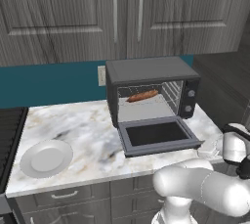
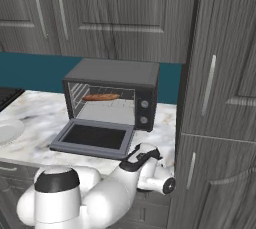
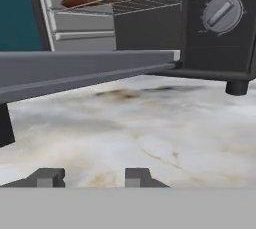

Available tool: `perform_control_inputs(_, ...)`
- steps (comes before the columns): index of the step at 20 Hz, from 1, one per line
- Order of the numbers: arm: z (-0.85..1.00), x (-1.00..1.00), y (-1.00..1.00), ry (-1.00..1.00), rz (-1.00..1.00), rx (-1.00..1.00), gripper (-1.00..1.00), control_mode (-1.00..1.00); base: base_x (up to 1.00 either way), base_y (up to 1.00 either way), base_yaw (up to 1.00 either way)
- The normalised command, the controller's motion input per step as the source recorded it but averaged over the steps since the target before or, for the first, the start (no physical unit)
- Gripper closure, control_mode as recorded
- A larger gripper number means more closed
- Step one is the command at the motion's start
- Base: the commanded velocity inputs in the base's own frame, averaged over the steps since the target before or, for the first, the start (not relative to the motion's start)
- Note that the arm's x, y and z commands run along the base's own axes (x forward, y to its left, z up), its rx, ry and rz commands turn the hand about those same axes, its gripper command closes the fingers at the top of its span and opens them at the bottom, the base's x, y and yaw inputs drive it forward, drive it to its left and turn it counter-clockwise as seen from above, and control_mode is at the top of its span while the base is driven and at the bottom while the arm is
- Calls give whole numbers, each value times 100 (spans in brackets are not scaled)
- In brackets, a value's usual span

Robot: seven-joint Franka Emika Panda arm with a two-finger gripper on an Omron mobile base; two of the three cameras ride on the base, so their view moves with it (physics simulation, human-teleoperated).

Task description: Pull the toaster oven rack outwards. Pick up the baguette from the plate and place it on the toaster oven rack. Close the toaster oven door fully and set the temperature to the lowest setting.

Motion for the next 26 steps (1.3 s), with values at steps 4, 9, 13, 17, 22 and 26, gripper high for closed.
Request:
perform_control_inputs(4,-43,0,7,-11,0,0,-100,-100,0,0,0)
perform_control_inputs(9,-30,-16,47,-16,0,-6,-100,-100,0,0,0)
perform_control_inputs(13,-43,-41,70,-19,0,-15,-100,-100,0,0,0)
perform_control_inputs(17,-43,-6,43,-4,0,-7,-100,-100,0,0,0)
perform_control_inputs(22,-40,1,18,0,0,-1,-100,-100,0,0,0)
perform_control_inputs(26,-70,-11,9,16,0,-1,-100,-100,0,0,0)
